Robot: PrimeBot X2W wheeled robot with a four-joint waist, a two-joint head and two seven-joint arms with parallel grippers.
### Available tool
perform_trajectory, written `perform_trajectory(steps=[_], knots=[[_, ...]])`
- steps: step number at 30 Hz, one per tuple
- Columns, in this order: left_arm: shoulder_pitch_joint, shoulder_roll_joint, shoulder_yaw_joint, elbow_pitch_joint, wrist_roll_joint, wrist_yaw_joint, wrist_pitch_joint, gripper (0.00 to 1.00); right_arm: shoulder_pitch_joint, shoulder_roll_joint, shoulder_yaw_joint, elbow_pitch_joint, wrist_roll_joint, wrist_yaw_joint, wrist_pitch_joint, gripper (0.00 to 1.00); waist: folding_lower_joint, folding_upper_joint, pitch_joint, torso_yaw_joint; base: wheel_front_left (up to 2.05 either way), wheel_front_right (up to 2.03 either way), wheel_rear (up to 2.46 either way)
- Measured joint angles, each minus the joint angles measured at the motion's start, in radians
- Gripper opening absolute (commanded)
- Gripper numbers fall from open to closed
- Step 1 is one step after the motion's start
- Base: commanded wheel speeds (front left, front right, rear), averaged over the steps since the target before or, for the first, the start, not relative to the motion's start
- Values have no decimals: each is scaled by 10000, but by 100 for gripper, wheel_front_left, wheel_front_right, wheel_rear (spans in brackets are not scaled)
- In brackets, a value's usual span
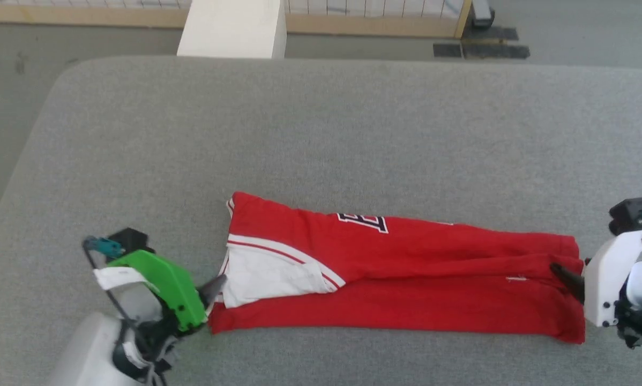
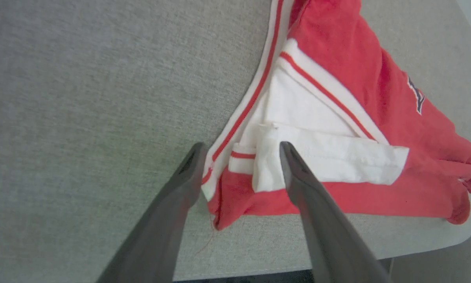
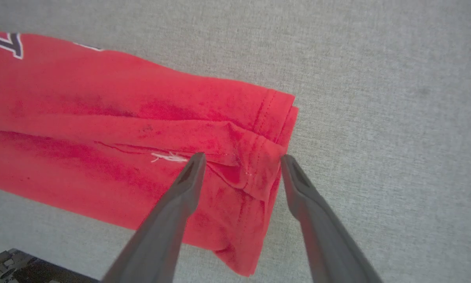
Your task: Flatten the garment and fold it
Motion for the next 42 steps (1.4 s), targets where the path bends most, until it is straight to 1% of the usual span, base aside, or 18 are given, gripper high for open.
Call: perform_trajectory(steps=[3, 6, 7, 9, 10, 12, 13, 16, 19, 22, 25, 29, 36, 42], knots=[[-98, 286, 151, -437, 48, 100, 128, 100, 88, -125, -232, -502, 176, 0, 207, 100, 0, 0, -296, -40, 0, 0, 0], [-365, 412, 370, -1049, 117, 130, -132, 100, 314, -159, -803, -1024, 357, 0, 487, 100, 0, 0, -557, -72, 0, 0, 0], [-480, 414, 523, -1315, 155, 100, -527, 100, 396, -171, -1055, -1174, 389, 0, 571, 100, 0, 0, -624, -84, 0, 0, 0], [-737, 543, 719, -1684, 717, -54, -1569, 100, 512, -215, -1492, -1327, 387, 0, 752, 100, 0, 0, -688, -116, 0, 0, 0], [-818, 548, 836, -1774, 792, -151, -1983, 100, 570, -219, -1668, -1337, 387, -2, 826, 100, 0, 0, -683, -126, 0, 0, 0], [-864, 633, 872, -1935, 1446, -476, -3221, 100, 693, -217, -1931, -1331, 387, -2, 1003, 100, 0, 0, -617, -139, 0, 0, 0], [-868, 633, 892, -1939, 1582, -566, -3664, 100, 735, -219, -1998, -1321, 387, 0, 1076, 100, 0, 0, -581, -140, 0, 0, 0], [-818, 625, 897, -1870, 2481, -803, -5507, 100, 835, -198, -2079, -1277, 504, -2, 1175, 100, 0, 0, -405, -129, 0, 0, 0], [-793, 523, 911, -1724, 3208, -892, -7204, 100, 867, -251, -1929, -1175, 771, -2, 1183, 100, 0, 0, -189, -89, 0, 0, 0], [-769, 343, 742, -1381, 3591, -947, -8042, 100, 909, -426, -1758, -976, 1001, 0, 1137, 100, 0, 0, 48, -9, 0, 0, 0], [-767, 259, 587, -1074, 3900, -1022, -8358, 100, 911, -570, -1480, -796, 1244, 0, 1074, 100, 0, 0, 291, 79, 0, 0, 0], [-775, 184, 535, -830, 4305, -1076, -8506, 100, 876, -752, -1055, -516, 1544, 0, 949, 100, 1, 0, 612, 186, 0, 0, 0], [-788, -79, 738, -750, 4387, -1064, -8585, 100, 522, -897, -197, -88, 2000, -2, 594, 100, 1, 0, 1053, 346, 0, 0, 0], [-785, -255, 884, -779, 4449, -1072, -8596, 100, -16, -1104, 543, 38, 2368, -6, 385, 100, 1, 0, 1308, 437, 0, 0, 0]])
